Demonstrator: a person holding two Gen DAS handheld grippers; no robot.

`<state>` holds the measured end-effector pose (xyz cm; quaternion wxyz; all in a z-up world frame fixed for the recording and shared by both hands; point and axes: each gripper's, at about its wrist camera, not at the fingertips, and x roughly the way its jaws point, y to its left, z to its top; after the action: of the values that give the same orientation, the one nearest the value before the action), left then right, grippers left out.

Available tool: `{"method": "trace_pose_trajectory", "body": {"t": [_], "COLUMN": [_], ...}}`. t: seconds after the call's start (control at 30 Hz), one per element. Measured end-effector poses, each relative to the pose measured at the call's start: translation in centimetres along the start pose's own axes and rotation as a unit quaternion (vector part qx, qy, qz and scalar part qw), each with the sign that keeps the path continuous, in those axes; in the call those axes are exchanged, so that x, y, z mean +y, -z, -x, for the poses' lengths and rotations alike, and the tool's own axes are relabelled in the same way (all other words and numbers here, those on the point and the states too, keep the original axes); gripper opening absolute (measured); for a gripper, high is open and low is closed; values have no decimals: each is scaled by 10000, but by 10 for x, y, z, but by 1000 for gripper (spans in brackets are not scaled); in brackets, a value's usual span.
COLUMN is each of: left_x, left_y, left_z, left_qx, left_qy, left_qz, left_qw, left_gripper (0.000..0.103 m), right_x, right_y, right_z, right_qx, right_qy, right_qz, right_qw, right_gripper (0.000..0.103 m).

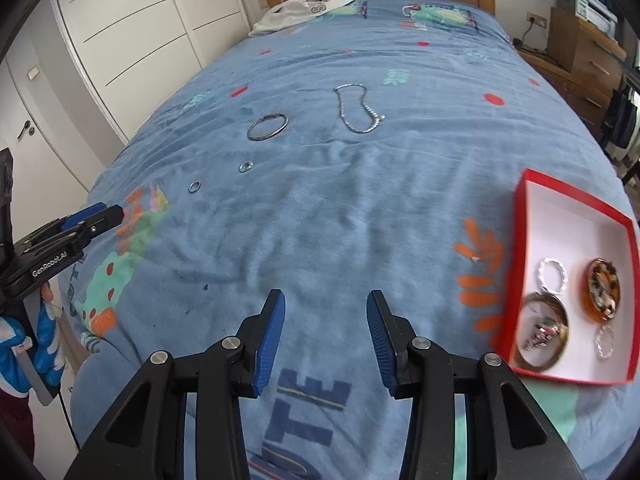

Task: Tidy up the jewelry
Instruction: 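Lift both tools away from the box toward the small silver rings, then grasp a small silver ring with left tool while right tool grasps another ring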

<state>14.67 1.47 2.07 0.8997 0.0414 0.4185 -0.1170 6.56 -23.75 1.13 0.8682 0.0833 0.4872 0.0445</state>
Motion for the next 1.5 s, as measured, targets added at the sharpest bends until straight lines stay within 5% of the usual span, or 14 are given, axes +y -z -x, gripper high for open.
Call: {"method": "trace_pose_trajectory", "body": {"t": [0.27,0.43,0.73,1.2,1.5], "left_x": [40,66,56,52,49], "left_y": [-12,-12,-20,-14,-13], "left_z": [-48,-82,-130,-158,-162], "left_qx": [110,164,193,113,14], "left_qy": [-215,-38,191,-107,-223], "left_qz": [569,1015,1129,1047,940], "left_qw": [9981,9947,9932,9944,9953], "left_gripper": [43,43,43,43,42], "right_x": [29,50,72,96,106], "right_y": [-39,-74,-117,-134,-131], "right_z": [-51,-84,-145,-202,-216], "right_qx": [119,-7,-40,92,102], "right_qy": [-435,-785,-1098,-1034,-974], "right_qz": [292,481,673,1070,1259], "right_qw": [9986,9958,9917,9888,9872], "right_gripper": [42,42,42,42,23]}}
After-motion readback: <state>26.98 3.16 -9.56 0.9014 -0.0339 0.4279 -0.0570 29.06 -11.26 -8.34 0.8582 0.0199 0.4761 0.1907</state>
